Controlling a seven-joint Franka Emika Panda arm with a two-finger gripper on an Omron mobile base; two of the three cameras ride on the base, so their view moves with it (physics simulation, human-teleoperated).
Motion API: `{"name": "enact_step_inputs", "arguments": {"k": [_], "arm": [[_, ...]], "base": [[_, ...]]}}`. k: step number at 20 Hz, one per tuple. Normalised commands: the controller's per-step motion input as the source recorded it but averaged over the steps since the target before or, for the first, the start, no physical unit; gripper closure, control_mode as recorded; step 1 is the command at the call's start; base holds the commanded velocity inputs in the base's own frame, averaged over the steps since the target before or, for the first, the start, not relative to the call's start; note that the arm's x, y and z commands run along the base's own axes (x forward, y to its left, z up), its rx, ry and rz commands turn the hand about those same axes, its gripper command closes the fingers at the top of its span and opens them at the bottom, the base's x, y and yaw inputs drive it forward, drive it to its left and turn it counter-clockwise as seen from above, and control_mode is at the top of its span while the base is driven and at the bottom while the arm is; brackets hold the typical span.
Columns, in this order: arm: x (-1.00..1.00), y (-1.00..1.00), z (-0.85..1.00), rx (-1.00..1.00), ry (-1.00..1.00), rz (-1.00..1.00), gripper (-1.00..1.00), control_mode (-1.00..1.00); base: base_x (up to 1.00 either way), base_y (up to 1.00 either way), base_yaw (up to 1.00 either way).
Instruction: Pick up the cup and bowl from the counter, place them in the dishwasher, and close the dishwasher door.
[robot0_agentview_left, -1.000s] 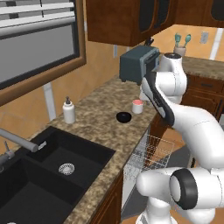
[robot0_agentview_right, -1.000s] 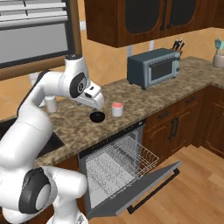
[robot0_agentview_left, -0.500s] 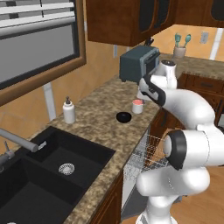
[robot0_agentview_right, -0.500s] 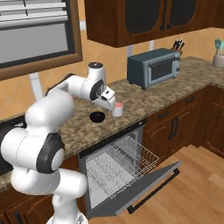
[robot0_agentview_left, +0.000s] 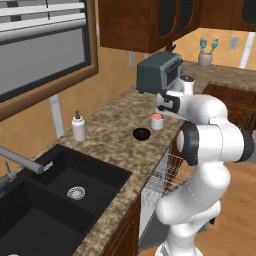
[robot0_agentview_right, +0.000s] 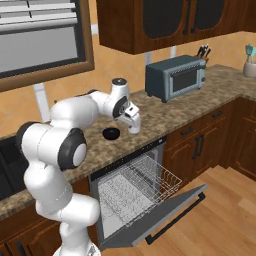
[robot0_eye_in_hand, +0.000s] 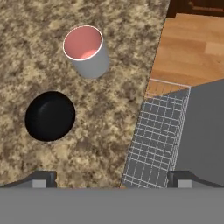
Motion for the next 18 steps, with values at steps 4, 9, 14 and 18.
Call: {"name": "enact_step_inputs", "arguments": {"k": [4, 9, 14, 18], "arm": [[0.58, -0.05, -0.3, 0.0, -0.01, -0.04, -1.0, -1.0], [0.51, -0.1, -0.36, 0.0, -0.08, -0.06, -1.0, -1.0], [0.46, -0.15, -0.34, 0.0, -0.05, -0.08, -1.0, -1.0], [0.48, -0.06, -0.25, 0.0, -0.06, -0.06, -1.0, -1.0]], "base": [[0.0, 0.0, 0.0], [0.0, 0.0, 0.0], [0.0, 0.0, 0.0], [0.0, 0.0, 0.0]]}}
